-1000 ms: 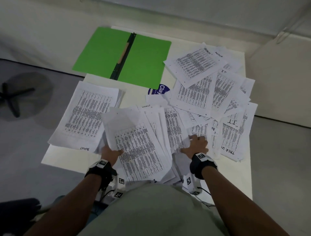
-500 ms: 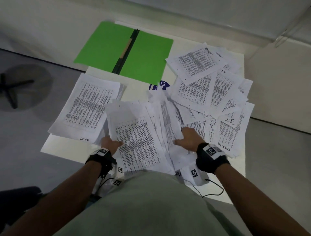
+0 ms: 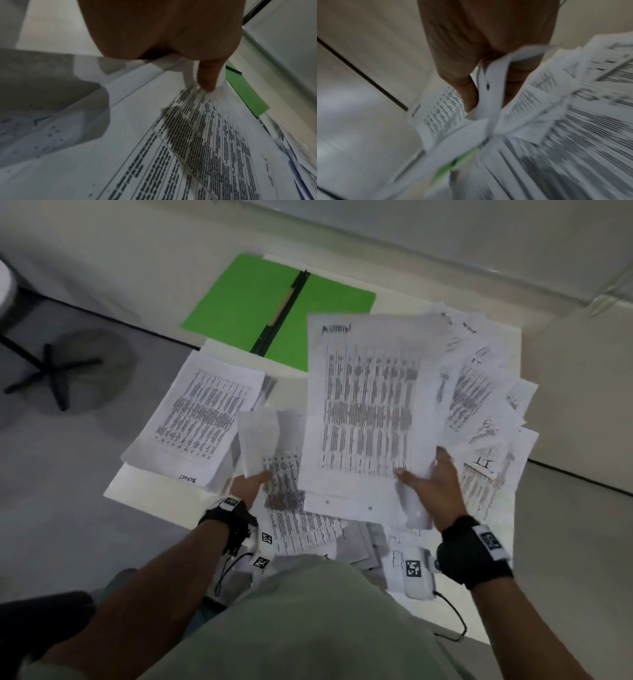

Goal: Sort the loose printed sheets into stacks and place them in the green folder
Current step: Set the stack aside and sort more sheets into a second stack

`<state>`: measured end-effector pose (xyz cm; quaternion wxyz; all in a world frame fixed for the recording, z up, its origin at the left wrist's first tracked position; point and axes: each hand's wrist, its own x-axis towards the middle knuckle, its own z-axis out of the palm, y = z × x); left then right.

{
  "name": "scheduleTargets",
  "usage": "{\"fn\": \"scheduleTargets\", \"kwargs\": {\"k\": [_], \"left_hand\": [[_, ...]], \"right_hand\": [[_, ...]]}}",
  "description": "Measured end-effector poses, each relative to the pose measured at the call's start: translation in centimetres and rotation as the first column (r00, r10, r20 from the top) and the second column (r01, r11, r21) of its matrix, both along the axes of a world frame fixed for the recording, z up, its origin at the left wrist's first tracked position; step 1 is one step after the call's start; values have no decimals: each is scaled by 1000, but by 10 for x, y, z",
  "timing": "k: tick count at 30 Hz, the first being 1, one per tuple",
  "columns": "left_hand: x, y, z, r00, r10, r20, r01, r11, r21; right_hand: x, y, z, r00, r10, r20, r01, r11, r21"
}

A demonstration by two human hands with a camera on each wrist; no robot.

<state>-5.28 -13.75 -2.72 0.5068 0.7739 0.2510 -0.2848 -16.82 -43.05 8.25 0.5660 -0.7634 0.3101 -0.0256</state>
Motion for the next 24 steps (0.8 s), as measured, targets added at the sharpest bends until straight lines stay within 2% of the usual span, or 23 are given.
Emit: {"fn": "scheduleTargets", "kwargs": {"k": [3, 5, 6, 8, 10, 12, 14, 16, 18, 20, 24], "left_hand": [[2, -1, 4, 993, 111, -49, -118, 980, -160], [2, 2, -3, 994, 57, -97, -82, 958, -274], [3, 6, -18, 994, 20, -103, -47, 961, -272], [3, 8, -47, 996, -73, -49, 65, 987, -148], [-4, -1, -27, 971, -239, -21, 239, 970, 32], [-8, -7, -23, 948, -318, 16, 312, 937, 158], [-10, -15, -9, 941, -330, 78, 306, 926, 221], [-12, -21, 17, 927, -299, 224, 251, 943, 221], [-18, -24, 52, 888, -254, 384, 197, 963, 182], [-23, -22, 83, 833, -205, 514, 213, 976, 43], [-25, -38, 135, 804, -2, 594, 222, 929, -297]], "right_hand": [[-15, 17, -60, 981, 114, -159, -114, 993, 11], [-23, 25, -91, 943, 196, -270, -199, 980, 17], [-24, 29, -102, 912, 256, -322, -263, 965, 22], [-24, 30, -117, 821, 381, -425, -404, 914, 40], [-21, 31, -123, 740, 475, -476, -499, 862, 86], [-18, 28, -122, 712, 525, -467, -540, 834, 114], [-16, 22, -114, 746, 493, -447, -518, 852, 76], [-14, 8, -102, 849, 361, -386, -373, 927, 47], [-8, -7, -81, 933, 230, -278, -210, 973, 99], [2, -17, -56, 969, 183, -168, -150, 971, 188], [24, -22, 12, 972, 217, 87, -233, 924, 304]]}}
